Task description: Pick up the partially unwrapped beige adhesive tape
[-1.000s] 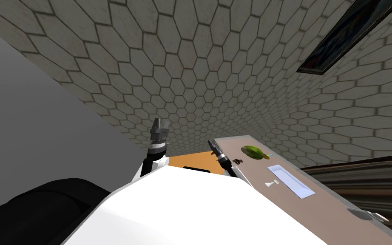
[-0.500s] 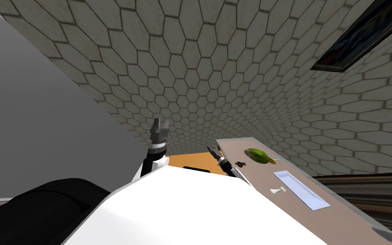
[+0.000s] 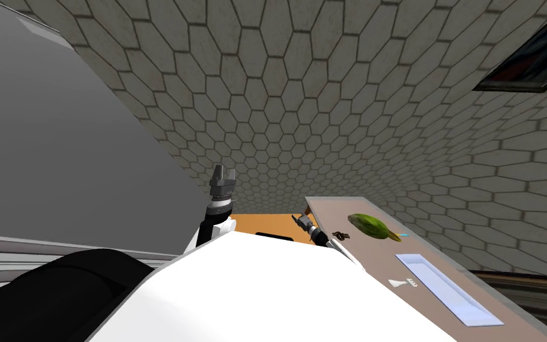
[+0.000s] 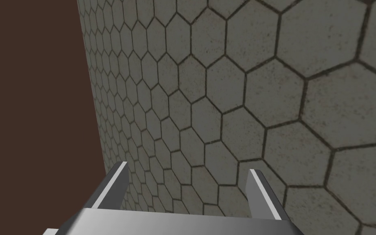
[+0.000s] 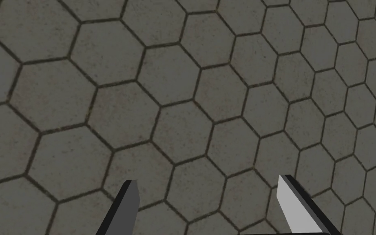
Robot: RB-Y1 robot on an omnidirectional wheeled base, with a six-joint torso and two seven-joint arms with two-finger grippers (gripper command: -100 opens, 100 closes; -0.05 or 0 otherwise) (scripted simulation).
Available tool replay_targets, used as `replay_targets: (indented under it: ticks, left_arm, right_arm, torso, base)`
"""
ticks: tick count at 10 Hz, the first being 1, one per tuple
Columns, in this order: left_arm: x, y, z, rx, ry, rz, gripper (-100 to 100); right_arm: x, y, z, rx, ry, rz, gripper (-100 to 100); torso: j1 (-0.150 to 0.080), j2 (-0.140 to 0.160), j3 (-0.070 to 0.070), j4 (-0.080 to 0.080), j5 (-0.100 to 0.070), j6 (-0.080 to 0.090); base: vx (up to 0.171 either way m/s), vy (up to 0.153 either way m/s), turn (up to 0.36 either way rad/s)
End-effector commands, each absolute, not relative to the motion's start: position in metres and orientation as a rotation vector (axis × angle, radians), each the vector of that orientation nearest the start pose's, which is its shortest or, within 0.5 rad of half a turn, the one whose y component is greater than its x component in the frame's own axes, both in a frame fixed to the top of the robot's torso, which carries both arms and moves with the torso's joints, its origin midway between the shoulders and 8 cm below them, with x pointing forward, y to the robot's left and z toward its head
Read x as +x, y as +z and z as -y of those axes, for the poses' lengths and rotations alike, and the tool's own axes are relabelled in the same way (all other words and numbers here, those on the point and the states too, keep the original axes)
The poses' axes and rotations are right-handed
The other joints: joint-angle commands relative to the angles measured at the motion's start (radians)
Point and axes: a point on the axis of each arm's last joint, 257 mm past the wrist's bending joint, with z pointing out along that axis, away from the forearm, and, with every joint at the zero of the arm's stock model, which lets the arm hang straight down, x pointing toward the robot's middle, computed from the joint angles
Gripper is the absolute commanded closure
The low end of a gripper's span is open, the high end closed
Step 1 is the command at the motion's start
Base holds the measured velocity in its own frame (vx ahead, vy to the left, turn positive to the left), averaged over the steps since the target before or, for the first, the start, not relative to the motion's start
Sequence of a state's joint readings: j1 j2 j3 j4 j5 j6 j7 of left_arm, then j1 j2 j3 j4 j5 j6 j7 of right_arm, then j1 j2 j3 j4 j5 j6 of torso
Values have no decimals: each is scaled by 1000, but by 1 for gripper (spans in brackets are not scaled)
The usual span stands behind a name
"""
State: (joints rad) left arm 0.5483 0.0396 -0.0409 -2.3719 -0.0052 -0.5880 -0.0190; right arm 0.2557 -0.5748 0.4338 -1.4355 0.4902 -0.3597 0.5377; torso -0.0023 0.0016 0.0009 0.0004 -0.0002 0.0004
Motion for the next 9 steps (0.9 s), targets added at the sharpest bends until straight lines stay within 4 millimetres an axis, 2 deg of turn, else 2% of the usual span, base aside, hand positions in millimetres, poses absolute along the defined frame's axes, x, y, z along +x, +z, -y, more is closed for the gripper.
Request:
replay_targets:
  ticks: [1,2,3,5,6,7,9]
  left_arm:
    - [308,64,-259,-516,-1340,-557,0]
    - [308,64,-259,-516,-1340,-557,0]
    - [308,64,-259,-516,-1340,-557,0]
    - [308,64,-259,-516,-1340,-557,0]
    - [308,64,-259,-516,-1340,-557,0]
    - [308,64,-259,-516,-1340,-557,0]
    - [308,64,-259,-516,-1340,-557,0]
  right_arm:
    - [344,-441,220,-479,400,-2003,-100]
    - [340,-450,227,-477,387,-2027,-100]
    - [334,-463,241,-562,330,-2052,-100]
    - [329,-471,248,-558,318,-2073,-100]
    - [321,-486,267,-638,256,-2106,-100]
    - [319,-489,271,-636,250,-2116,-100]
    - [303,-512,310,-786,131,-2167,-100]
  torso:
    - [0,0,0,0,0,0]
    - [0,0,0,0,0,0]
    - [-1,0,0,0,0,1]
    - [0,0,0,0,0,1]
    - [1,0,0,0,0,1]
    - [1,0,0,0,0,0]
    - [0,-1,0,0,0,0]
  base:
    - [-19,-36,218]
    - [-13,-33,50]
    - [-16,-32,121]
    - [-7,-19,21]
    - [-8,-15,127]
    - [-6,-23,68]
    - [-7,-50,143]
